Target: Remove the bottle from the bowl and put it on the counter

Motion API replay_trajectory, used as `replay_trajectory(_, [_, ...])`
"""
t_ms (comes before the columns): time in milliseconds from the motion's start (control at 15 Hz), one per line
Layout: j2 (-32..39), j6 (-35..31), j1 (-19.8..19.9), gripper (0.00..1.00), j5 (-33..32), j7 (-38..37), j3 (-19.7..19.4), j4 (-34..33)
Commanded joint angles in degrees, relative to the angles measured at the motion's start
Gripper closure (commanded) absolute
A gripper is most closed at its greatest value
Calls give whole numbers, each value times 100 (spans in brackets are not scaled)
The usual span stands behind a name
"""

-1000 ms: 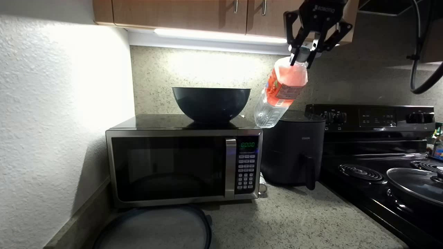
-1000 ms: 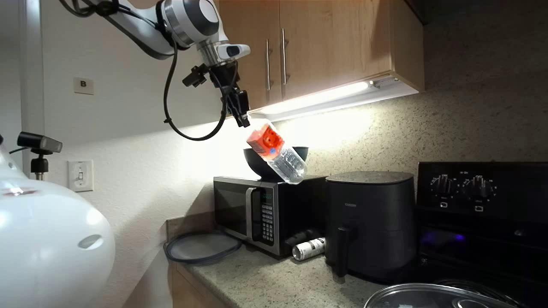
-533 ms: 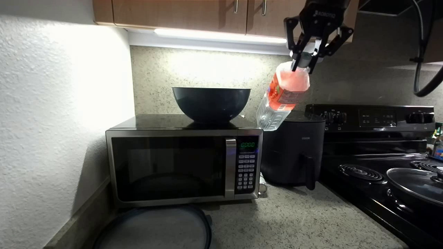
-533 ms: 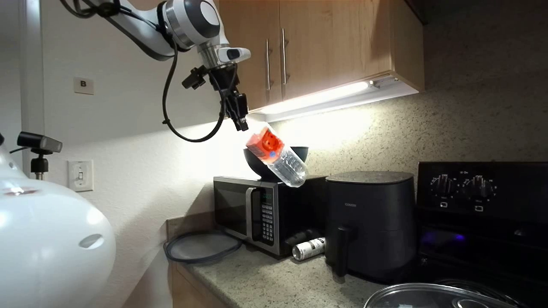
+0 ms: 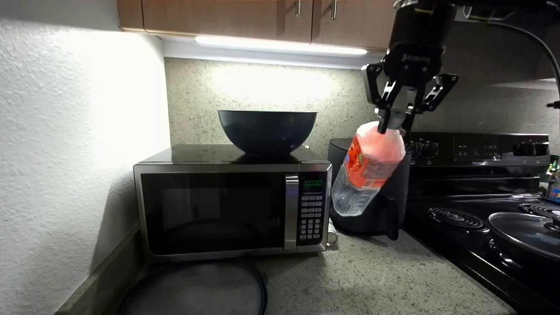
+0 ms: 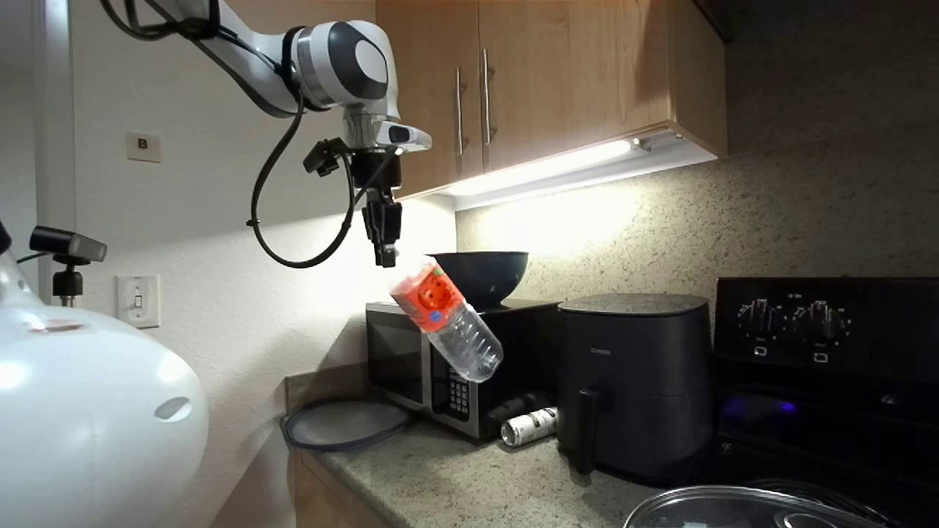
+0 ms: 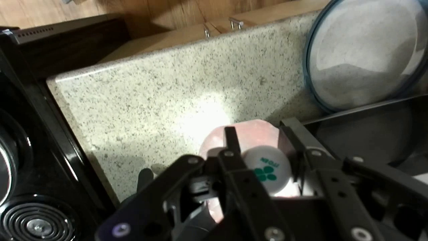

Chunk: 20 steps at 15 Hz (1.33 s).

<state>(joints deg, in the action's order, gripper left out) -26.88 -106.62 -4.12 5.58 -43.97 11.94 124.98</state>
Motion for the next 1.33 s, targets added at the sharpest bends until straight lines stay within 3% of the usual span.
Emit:
replay_trajectory(0, [-82,206,-42,87,334,228,-89,118])
replay_trajectory(67, [-49,173,-7,87,324,208,-90,90])
replay_trajectory(133, [0,124,30,65,180,81,4,48])
replay_trajectory(267, [0,125,33,66,182,82,-11,48])
replay_trajectory(333, [16,125,21,87,221,96,-25,37])
replay_trajectory(1067, [309,579,-309,87,1706,675,-271,184])
replay_trajectory(1133, [322,539,-243,87,1668,575,-214,208])
replay_trajectory(1200, [198,112,-102,87,1188,333,-4,323])
replay_trajectory(1267, [282,366,-181,66,1405,429,-103,218])
